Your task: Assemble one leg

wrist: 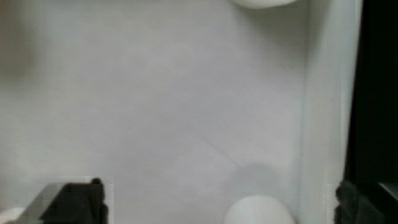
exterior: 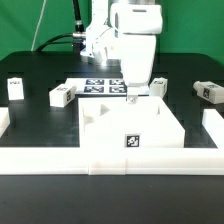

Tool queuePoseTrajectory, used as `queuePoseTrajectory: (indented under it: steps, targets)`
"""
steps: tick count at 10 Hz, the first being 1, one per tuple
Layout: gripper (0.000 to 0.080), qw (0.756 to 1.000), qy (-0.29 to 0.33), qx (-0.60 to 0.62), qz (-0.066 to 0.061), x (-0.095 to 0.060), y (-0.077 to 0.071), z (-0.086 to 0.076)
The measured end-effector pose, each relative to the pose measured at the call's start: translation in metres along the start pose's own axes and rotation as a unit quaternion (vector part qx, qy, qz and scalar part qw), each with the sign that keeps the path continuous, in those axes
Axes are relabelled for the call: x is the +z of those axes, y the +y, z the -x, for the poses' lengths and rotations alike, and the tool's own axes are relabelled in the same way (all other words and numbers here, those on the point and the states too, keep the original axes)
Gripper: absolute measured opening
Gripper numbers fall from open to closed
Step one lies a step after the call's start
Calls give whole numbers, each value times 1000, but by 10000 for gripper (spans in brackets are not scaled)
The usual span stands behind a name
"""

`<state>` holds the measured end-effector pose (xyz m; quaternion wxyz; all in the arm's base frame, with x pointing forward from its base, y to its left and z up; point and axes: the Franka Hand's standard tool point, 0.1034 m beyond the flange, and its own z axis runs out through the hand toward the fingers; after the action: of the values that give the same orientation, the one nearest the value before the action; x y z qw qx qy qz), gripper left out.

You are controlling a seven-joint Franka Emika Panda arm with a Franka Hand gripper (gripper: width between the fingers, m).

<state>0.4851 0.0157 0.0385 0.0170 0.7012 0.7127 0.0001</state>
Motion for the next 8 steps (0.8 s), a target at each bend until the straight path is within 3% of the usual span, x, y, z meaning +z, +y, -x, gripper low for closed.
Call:
queuePoseTrajectory:
  steps: [3, 7, 8]
  targets:
    - [649, 1000, 2, 2, -16, 15, -11, 1]
    - [649, 1000, 4, 4, -26, 26, -18, -1]
    - [608, 1000, 4, 5, -25, 27, -17, -1]
